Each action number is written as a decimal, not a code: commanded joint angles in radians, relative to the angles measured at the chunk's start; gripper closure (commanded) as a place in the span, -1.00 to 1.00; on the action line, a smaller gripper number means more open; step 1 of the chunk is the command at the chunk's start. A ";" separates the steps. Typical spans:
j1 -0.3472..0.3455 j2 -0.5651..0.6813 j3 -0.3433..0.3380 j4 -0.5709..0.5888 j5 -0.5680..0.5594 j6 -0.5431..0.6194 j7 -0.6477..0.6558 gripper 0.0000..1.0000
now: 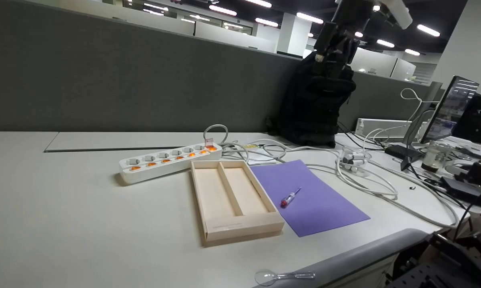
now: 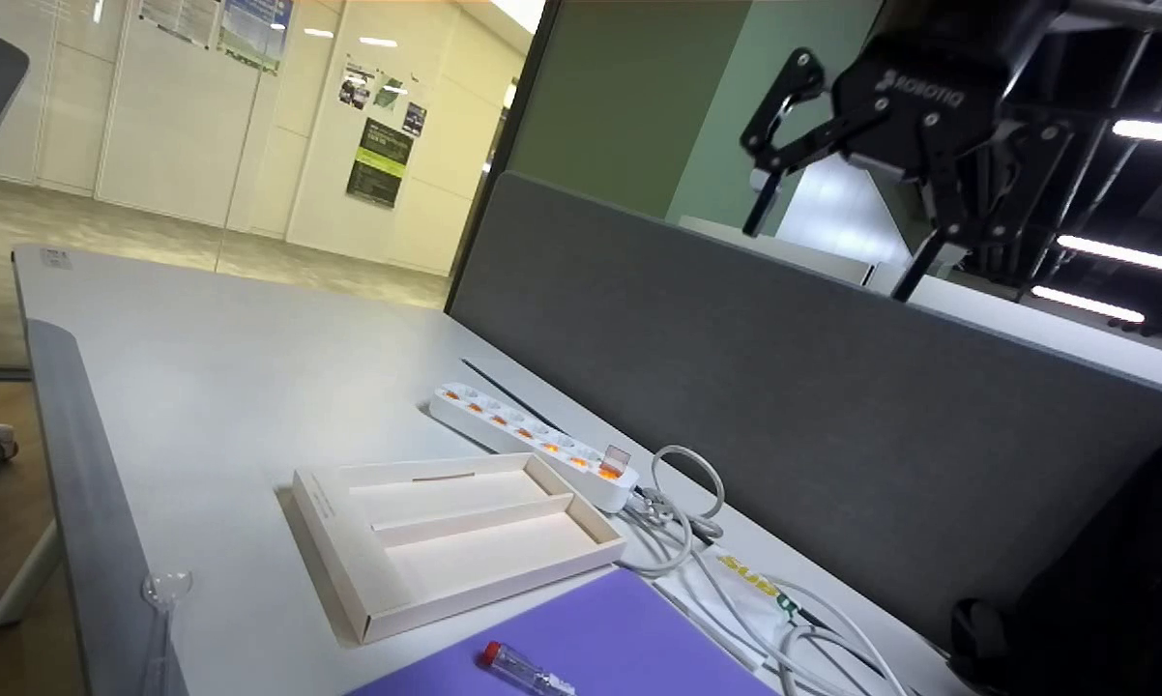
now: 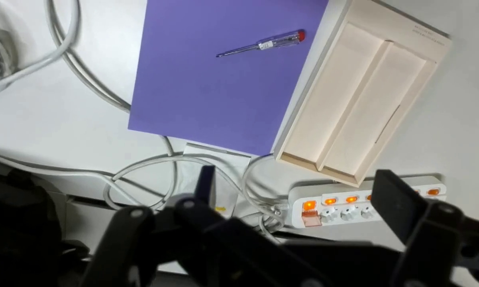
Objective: Move the silver object to the right compartment of the box
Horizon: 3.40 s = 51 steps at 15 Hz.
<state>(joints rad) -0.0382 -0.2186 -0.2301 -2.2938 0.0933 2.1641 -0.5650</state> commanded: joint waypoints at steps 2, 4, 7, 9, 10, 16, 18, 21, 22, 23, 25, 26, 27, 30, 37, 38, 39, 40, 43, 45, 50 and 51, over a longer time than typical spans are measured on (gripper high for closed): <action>0.000 0.044 0.071 -0.098 -0.026 0.099 0.074 -1.00; 0.005 0.073 0.097 -0.143 -0.025 0.162 0.102 -1.00; 0.006 0.122 0.128 -0.207 -0.035 0.237 0.148 -1.00; -0.001 0.153 0.142 -0.250 -0.072 0.275 0.191 -1.00; -0.005 0.171 0.146 -0.267 -0.099 0.291 0.211 -1.00; -0.021 0.239 0.145 -0.285 -0.145 0.278 0.199 -1.00; -0.024 0.243 0.145 -0.285 -0.148 0.277 0.199 -1.00; -0.018 0.255 0.144 -0.318 -0.225 0.443 0.391 -1.00; -0.017 0.265 0.143 -0.325 -0.241 0.488 0.446 -1.00; -0.016 0.279 0.139 -0.339 -0.282 0.558 0.511 -1.00; -0.019 0.312 0.113 -0.351 -0.381 0.660 0.648 -1.00; -0.016 0.327 0.094 -0.350 -0.426 0.690 0.718 -1.00; -0.007 0.344 0.071 -0.347 -0.470 0.713 0.790 -1.00; 0.073 0.399 -0.042 -0.334 -0.559 0.742 0.995 -1.00; 0.209 0.489 -0.140 -0.335 -0.576 0.734 1.315 -1.00; 0.221 0.500 -0.141 -0.337 -0.561 0.737 1.330 -1.00; 0.217 0.511 -0.125 -0.341 -0.525 0.748 1.322 -1.00; 0.188 0.515 -0.080 -0.351 -0.454 0.753 1.273 -1.00; -0.015 0.513 0.184 -0.358 -0.138 0.735 1.035 -1.00; -0.101 0.533 0.302 -0.333 0.057 0.716 0.882 -1.00; -0.188 0.520 0.373 -0.301 0.309 0.654 0.642 -1.00; -0.180 0.517 0.353 -0.299 0.313 0.655 0.636 -1.00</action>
<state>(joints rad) -0.2005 0.3111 0.1321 -2.6129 0.3614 2.8512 0.1219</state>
